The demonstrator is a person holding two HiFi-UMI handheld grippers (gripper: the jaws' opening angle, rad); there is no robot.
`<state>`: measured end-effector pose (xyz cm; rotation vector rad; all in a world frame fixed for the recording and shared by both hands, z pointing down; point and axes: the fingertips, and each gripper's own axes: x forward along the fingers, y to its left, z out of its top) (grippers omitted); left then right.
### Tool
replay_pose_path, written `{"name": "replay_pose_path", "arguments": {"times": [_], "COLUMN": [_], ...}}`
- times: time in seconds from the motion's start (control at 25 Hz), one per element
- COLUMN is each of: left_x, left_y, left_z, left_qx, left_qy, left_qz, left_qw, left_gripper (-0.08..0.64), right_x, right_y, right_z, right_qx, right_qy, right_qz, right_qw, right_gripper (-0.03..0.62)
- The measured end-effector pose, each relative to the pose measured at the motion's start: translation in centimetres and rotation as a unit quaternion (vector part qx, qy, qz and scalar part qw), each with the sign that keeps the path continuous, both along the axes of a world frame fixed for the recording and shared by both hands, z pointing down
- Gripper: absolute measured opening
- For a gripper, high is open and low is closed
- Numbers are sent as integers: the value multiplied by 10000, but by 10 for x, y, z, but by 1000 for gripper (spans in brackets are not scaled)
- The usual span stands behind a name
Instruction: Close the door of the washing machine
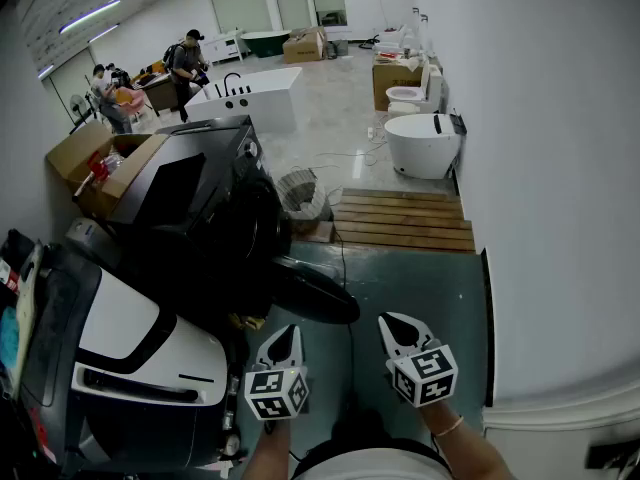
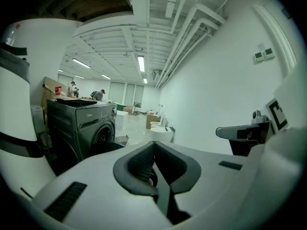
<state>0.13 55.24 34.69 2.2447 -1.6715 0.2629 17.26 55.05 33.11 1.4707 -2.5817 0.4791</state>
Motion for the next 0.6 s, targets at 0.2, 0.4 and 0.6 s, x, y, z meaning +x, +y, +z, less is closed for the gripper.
{"name": "replay_pose_path", "arguments": {"times": [0.2,0.4,0.6], "left_x": [7,7,5], "left_y": [11,16,25], "left_z": [4,7,9], "left_qx": [-45,-53,-40], "left_qy": [-86,-351,-579], "left_qz": [78,108,51], "left_qw": [9999,9993,9983], "left_gripper": [23,23,25], "right_x": [3,2,7], "right_y": [12,16,20], "right_z": [1,1,3], "right_qx": [-10,41,62], "right_qy": [-106,-169,10], "right_qz": [-85,-200,-238], "right_qw": [9999,9996,9997], "right_gripper": [6,8,8]}}
